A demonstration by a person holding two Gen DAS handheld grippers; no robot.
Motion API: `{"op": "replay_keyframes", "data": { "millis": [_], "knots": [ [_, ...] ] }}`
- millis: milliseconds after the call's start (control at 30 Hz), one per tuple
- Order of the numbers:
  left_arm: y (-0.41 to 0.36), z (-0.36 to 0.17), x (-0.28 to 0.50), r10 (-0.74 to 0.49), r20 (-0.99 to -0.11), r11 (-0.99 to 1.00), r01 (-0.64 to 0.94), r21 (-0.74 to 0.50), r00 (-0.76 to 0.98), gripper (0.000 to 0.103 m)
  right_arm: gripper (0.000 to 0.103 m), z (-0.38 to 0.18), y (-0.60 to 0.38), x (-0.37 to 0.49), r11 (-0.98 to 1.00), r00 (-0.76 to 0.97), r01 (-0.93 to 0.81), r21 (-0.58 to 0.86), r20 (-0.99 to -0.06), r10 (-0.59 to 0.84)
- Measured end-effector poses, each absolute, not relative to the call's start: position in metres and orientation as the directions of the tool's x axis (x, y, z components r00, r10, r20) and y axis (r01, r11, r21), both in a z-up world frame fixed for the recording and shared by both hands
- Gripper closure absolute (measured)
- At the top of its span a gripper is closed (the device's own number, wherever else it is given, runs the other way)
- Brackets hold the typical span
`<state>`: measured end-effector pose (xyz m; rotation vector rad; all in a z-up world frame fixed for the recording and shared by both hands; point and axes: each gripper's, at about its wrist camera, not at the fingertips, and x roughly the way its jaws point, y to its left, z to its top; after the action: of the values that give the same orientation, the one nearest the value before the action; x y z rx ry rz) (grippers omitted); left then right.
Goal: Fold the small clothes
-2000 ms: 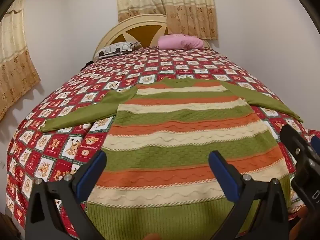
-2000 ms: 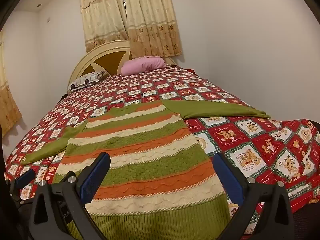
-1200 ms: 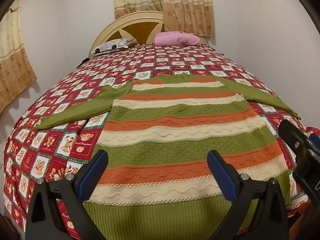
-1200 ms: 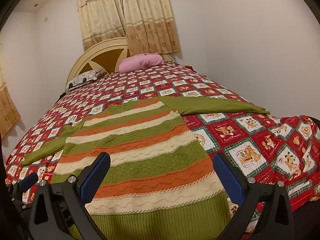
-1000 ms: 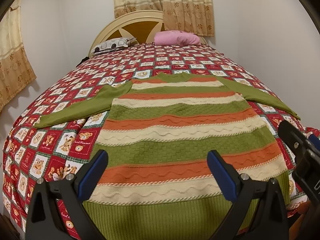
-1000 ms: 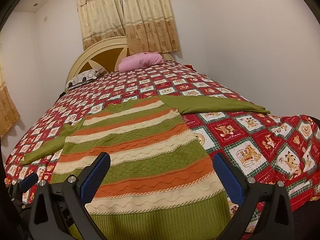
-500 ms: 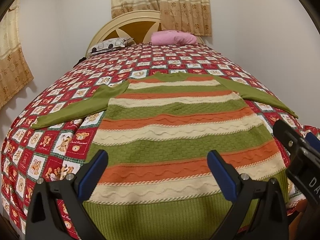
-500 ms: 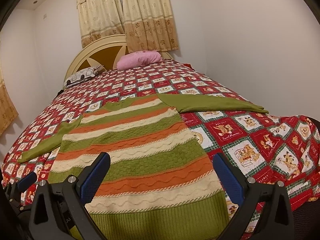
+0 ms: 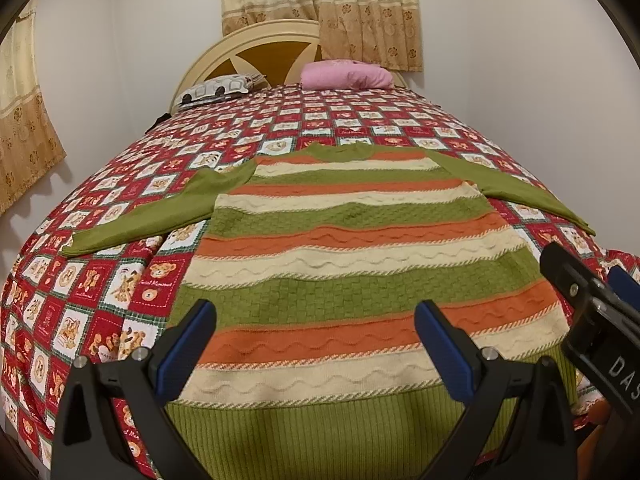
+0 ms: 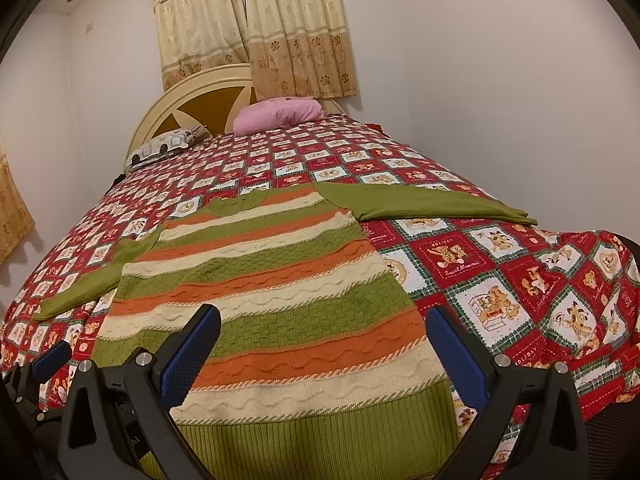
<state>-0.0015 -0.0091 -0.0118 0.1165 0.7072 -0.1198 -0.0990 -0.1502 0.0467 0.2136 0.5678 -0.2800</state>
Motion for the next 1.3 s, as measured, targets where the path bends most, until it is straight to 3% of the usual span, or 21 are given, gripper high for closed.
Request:
{"op": "replay_keyframes", "data": {
  "millis": [600, 1300],
  "knots": [
    [-0.011, -0.015, 0.0, -0.072, -0.659, 0.986, 0.151, 0.064, 0.749, 0.001, 0.001, 0.045, -0.15, -0.099, 0.94, 0.803, 0.319, 0.118, -0.561, -0.202],
    [-0.007, -0.036, 0.024, -0.076, -0.699, 0.985, 0.164, 0.059, 0.711, 0.001, 0.001, 0.022, -0.169, -0.075, 0.927, 0.74, 0.366, 0.078, -0.628, -0.24]
  ]
}}
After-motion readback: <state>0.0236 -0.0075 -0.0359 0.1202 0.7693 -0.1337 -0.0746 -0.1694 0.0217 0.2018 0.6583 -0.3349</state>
